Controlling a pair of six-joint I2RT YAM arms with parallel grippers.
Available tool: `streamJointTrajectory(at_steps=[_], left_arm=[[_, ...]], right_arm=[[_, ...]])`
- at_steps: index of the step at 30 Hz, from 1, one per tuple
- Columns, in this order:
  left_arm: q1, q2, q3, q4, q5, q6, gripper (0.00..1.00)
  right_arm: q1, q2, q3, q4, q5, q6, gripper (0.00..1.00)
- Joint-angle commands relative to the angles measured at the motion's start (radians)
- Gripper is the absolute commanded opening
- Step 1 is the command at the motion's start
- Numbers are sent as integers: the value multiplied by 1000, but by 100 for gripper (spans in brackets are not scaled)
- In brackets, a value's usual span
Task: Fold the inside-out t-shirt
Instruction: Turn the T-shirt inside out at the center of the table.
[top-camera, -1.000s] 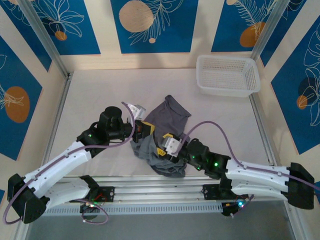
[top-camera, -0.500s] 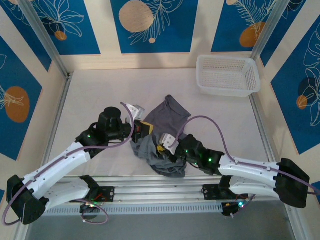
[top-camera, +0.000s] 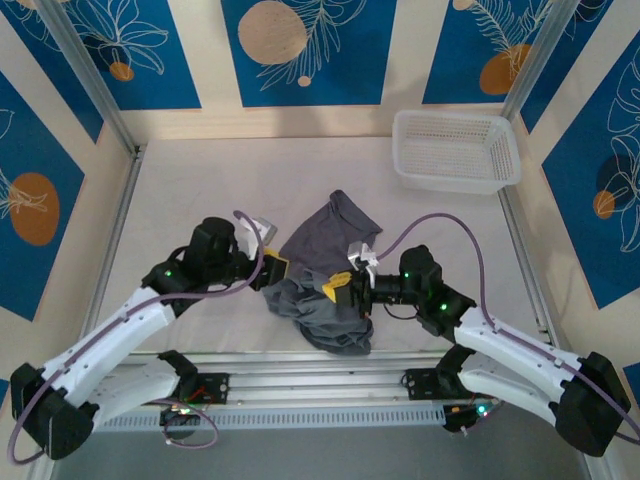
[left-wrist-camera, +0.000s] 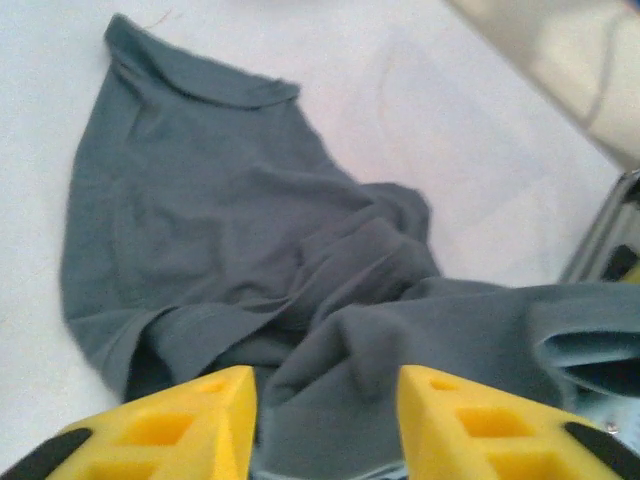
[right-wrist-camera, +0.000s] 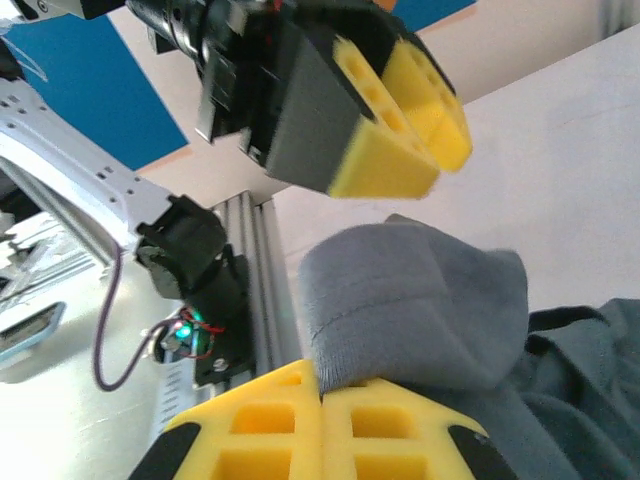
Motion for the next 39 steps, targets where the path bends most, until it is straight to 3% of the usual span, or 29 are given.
streamJointTrajectory(at_steps=[1, 9, 17, 20, 24, 26, 29, 33, 36, 39], left_arm=[[4, -58, -19, 41, 80, 93, 50], [-11, 25, -46, 121, 286, 36, 68], [-65, 41, -108, 186, 330, -2, 84], [-74, 9, -146, 202, 241, -7, 91], [-89, 5, -181, 190, -24, 35, 96], [-97, 36, -192, 238, -103, 56, 96], [-111, 102, -189, 347, -94, 75, 77], [-112, 164, -200, 470, -81, 21, 28], [-112, 172, -228, 532, -76, -26, 15], [-111, 157, -277, 613, -55, -66, 14]], right_arm=[[-22, 6, 41, -18, -103, 45, 0], [-32, 10, 65, -61, -49, 26, 0], [-33, 12, 73, -97, 29, 8, 2], [-34, 9, 68, -90, 32, 7, 2], [-34, 8, 70, -85, 22, 9, 2], [-34, 12, 70, -74, 6, 10, 2], [-34, 20, 72, -66, -13, 20, 2], [-28, 15, 55, -60, -19, 43, 2], [-10, 8, 31, -90, -17, 43, 6], [19, 14, 44, -179, -34, 13, 25]])
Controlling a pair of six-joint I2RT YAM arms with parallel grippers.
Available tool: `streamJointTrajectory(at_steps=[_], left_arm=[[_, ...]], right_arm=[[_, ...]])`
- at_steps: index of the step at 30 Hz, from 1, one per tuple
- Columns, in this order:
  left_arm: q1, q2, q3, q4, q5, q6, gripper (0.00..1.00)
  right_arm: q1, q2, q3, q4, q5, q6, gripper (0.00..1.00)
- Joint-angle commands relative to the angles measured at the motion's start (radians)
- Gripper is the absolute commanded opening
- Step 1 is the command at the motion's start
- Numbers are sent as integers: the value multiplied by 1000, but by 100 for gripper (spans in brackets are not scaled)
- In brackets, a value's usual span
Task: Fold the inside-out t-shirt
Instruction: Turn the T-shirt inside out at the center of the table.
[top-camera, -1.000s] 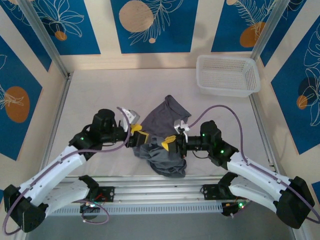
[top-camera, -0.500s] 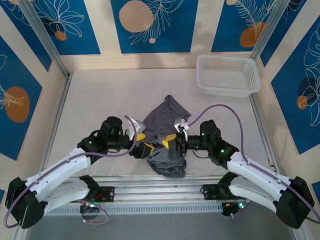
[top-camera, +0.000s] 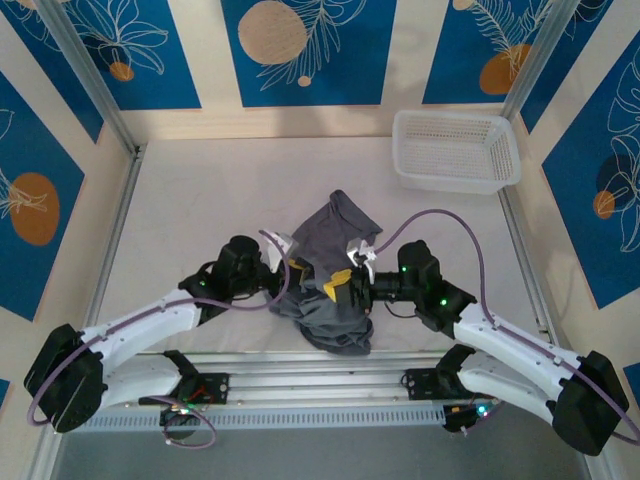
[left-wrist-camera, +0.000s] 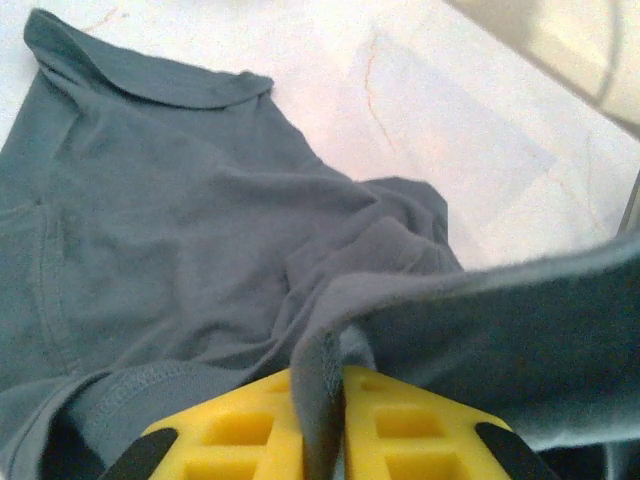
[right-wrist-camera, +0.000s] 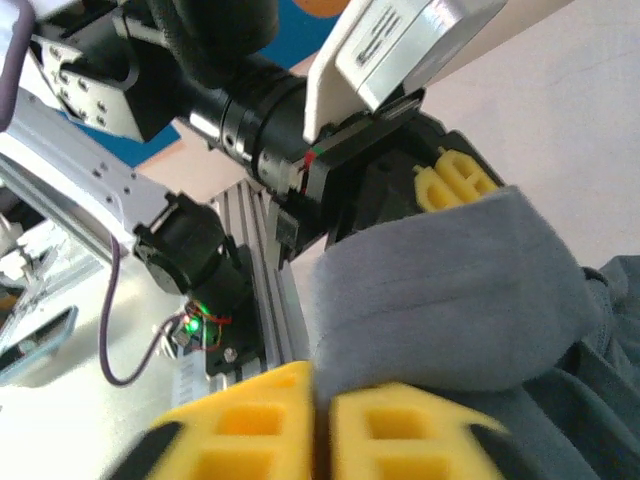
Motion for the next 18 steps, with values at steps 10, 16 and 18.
streamJointTrajectory(at_steps=[10, 16, 18], left_arm=[[-8, -17, -74, 202, 72, -107, 13], [-8, -13, -88, 178, 71, -97, 11], [-8, -9, -89, 155, 70, -93, 12]], right_arm=[[-42, -48, 120, -225, 109, -164, 40], [-113, -18, 38, -150, -3, -272, 45], [-107, -25, 21, -179, -84, -379, 48]])
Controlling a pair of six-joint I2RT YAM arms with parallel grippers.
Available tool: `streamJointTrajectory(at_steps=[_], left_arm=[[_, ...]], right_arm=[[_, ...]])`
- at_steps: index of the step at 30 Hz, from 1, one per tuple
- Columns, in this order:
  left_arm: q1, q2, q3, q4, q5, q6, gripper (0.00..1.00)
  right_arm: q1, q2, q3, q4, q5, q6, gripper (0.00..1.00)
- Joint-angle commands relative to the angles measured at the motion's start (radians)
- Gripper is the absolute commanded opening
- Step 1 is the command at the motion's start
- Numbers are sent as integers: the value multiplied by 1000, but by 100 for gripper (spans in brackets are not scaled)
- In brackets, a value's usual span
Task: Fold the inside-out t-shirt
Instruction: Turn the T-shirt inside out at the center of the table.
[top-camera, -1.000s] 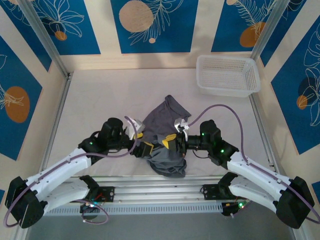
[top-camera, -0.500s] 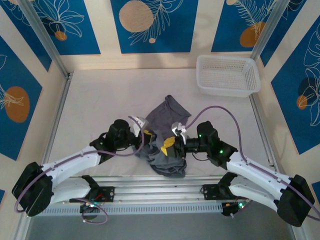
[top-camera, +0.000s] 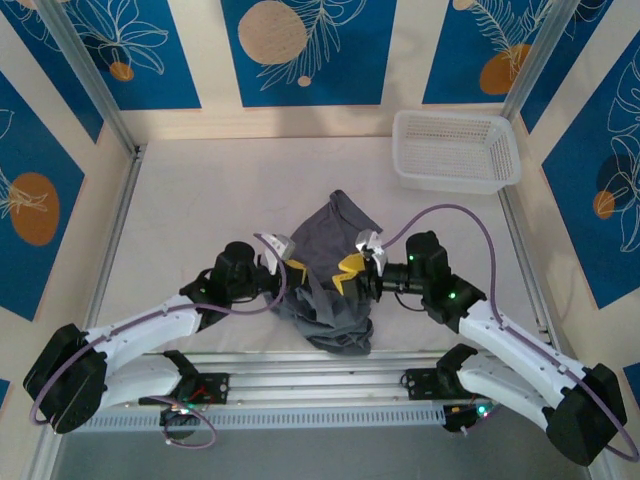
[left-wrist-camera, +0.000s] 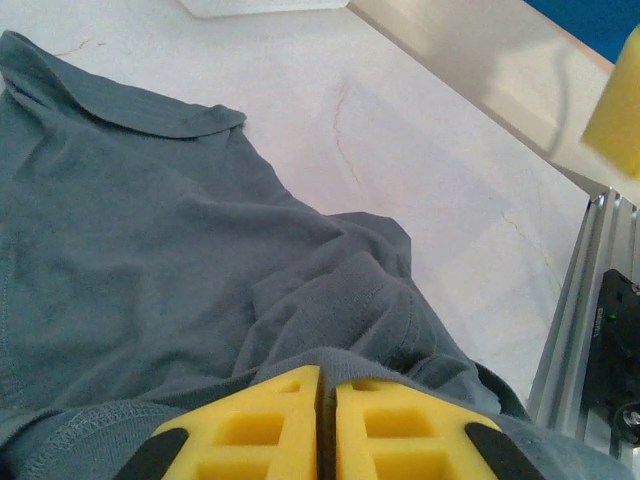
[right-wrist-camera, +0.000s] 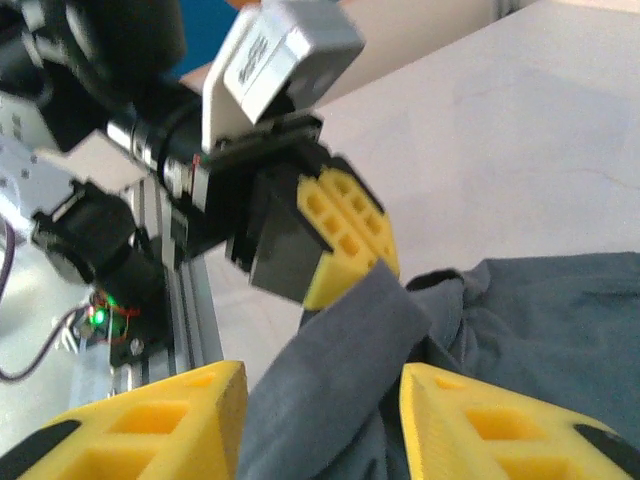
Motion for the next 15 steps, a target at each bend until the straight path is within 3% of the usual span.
streamJointTrajectory(at_steps=[1, 7, 15], left_arm=[[-8, -4, -20, -13, 25, -8, 11], [-10, 7, -41, 22, 53, -42, 12], [-26, 32, -31, 72, 67, -75, 11]], right_arm=[[18, -15, -40, -43, -121, -220, 49], [97, 14, 36, -225, -37, -513, 56], [120, 203, 142, -232, -44, -710, 65]])
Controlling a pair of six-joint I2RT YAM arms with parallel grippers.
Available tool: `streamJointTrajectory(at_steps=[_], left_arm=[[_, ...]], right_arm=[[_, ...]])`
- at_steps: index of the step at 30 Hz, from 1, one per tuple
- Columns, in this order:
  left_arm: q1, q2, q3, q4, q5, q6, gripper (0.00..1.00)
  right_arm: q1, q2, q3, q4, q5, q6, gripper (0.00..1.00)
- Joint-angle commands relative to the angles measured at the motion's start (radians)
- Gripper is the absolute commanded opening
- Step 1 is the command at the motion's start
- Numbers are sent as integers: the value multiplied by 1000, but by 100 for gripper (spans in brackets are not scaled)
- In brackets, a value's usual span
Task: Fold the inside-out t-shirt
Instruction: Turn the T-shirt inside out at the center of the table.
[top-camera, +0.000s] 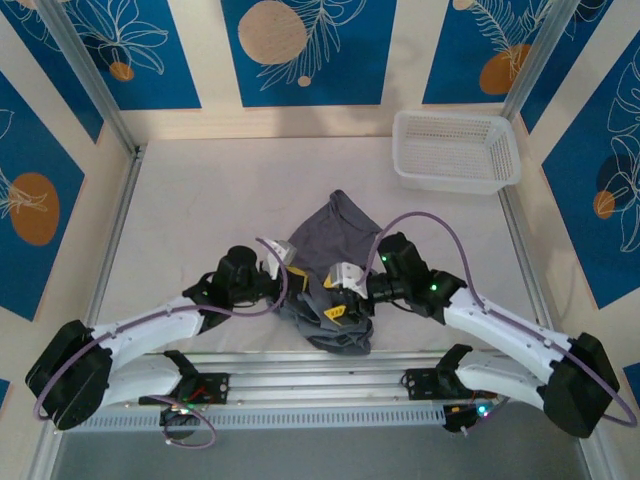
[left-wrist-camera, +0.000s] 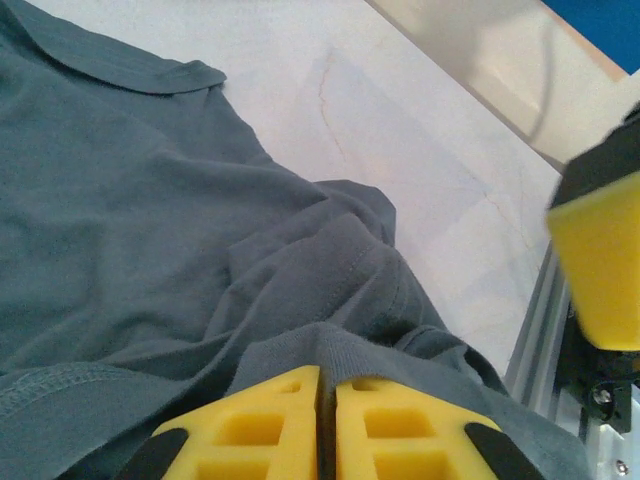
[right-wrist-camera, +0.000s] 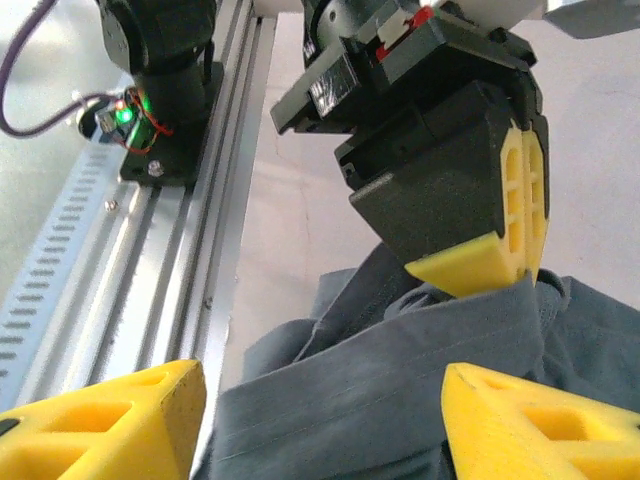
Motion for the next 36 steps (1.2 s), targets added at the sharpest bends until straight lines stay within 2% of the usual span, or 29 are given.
streamJointTrajectory(at_steps=[1, 6, 10, 17, 19, 25, 34, 36], left_arm=[[-18, 10, 5, 41, 25, -23, 12], [-37, 15, 3, 38, 24, -23, 12], [-42, 14, 3, 36, 12, -23, 12], [-42, 0, 5, 20, 4, -14, 12], [-43, -6, 5, 11, 2, -11, 12], [-43, -11, 3, 4, -3, -7, 12], [-43, -8, 5, 7, -7, -11, 12], [-43, -7, 5, 5, -9, -11, 12]], right_arm=[[6, 60, 64, -40, 1, -148, 66], [19, 167, 142, -135, 25, -242, 67], [38, 227, 154, -145, 17, -262, 66], [76, 304, 152, -133, 82, -296, 58], [78, 310, 152, -122, 100, -300, 52], [81, 300, 139, -81, 134, -299, 26], [83, 272, 119, -61, 158, -315, 0], [84, 253, 111, -42, 149, -310, 0]])
